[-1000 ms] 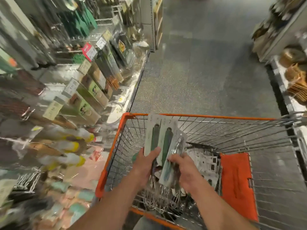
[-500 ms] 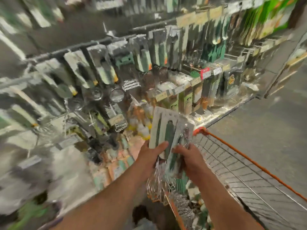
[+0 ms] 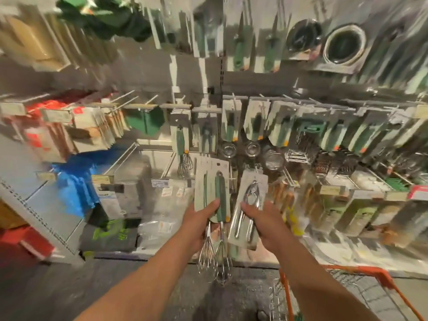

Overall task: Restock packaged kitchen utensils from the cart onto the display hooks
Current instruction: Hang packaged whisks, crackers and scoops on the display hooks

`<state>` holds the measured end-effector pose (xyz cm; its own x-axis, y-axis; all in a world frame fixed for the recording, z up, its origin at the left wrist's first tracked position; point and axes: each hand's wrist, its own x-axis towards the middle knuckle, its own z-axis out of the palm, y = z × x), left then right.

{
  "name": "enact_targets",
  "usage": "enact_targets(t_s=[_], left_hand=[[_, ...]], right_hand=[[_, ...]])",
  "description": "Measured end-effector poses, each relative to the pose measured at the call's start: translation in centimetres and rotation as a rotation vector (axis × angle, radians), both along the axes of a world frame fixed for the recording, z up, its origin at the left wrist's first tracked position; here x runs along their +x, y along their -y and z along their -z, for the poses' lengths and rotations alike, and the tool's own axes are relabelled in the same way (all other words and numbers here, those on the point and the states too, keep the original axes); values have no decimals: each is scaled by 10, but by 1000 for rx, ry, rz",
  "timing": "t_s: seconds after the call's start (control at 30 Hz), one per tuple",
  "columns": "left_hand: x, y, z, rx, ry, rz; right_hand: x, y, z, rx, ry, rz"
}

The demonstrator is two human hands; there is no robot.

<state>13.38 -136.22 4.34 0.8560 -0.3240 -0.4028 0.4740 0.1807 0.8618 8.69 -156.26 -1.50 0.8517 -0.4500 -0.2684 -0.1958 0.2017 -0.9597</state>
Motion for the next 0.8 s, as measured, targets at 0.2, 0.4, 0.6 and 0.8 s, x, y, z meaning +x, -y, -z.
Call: enact_targets(t_s=[0.2, 0.4, 0.6, 0.8], left_hand=[[40, -43, -6, -12, 15, -50], [92, -60, -13, -75, 22, -59], [144, -67, -28, -91, 39, -11], [183, -79, -32, -79, 63, 51]], right_hand=[[54, -31, -4, 44, -35, -40], [98, -66, -50, 29, -25, -22], [147, -97, -100, -35, -8, 40], [178, -108, -120, -133, -67, 63]])
